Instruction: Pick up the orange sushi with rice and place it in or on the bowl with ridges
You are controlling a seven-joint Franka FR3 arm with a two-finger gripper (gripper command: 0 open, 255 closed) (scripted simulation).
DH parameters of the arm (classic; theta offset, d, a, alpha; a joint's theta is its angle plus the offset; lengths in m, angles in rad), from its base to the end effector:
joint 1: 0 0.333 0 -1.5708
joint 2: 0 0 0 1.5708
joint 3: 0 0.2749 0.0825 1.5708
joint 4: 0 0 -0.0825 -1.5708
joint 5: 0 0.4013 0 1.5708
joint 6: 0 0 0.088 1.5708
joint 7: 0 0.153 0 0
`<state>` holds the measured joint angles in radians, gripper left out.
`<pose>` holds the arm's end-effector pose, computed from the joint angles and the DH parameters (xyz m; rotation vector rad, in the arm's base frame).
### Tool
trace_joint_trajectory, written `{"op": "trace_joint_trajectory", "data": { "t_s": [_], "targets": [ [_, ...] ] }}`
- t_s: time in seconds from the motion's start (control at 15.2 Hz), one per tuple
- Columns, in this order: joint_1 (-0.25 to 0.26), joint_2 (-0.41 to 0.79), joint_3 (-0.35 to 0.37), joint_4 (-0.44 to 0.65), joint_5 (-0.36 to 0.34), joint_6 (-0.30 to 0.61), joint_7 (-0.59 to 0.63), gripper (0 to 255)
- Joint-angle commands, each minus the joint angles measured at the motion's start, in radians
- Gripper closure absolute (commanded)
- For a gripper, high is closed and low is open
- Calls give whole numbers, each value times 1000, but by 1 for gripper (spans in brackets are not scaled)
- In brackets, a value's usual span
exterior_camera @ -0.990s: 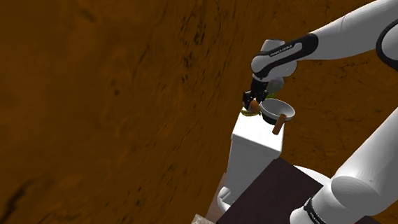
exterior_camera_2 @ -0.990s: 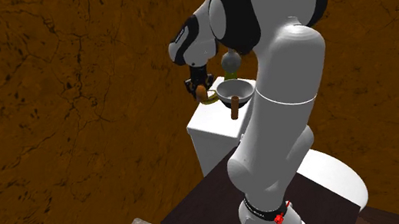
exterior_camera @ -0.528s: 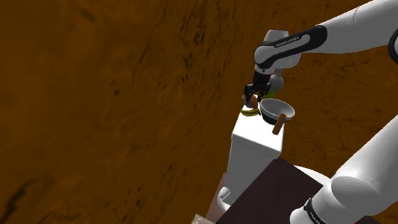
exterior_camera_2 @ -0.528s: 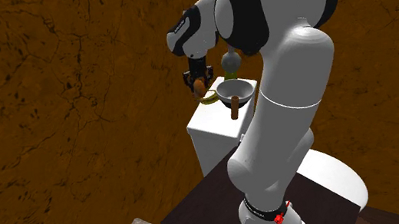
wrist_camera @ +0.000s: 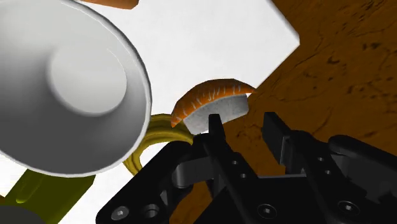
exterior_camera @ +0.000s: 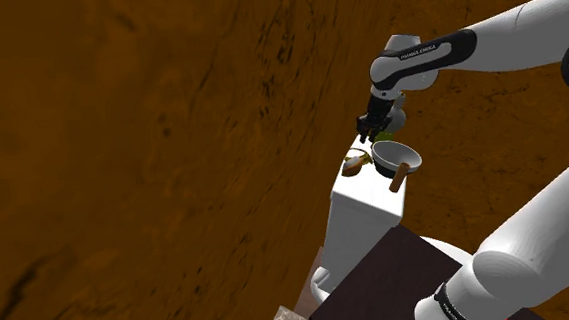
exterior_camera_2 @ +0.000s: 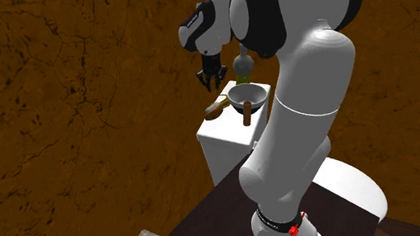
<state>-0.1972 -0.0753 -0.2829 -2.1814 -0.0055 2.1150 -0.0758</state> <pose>0.4774 -0.2485 0.3258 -3.0649 0.6225 -0.0159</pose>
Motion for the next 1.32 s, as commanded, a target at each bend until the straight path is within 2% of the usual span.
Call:
{"op": "trace_joint_trajectory", "data": {
  "t_s": [0.0,0.26,0.46,0.53,0.99,1.25],
  "targets": [
    [0,5,7,-34,-9,56,95,0],
    [0,65,33,-128,-63,268,496,0],
    [1,145,45,-156,-132,401,822,0],
    [2,158,46,-157,-143,418,869,0],
    [1,253,38,-159,-119,514,851,0],
    [2,253,37,-159,-119,514,851,0]
  ]
}}
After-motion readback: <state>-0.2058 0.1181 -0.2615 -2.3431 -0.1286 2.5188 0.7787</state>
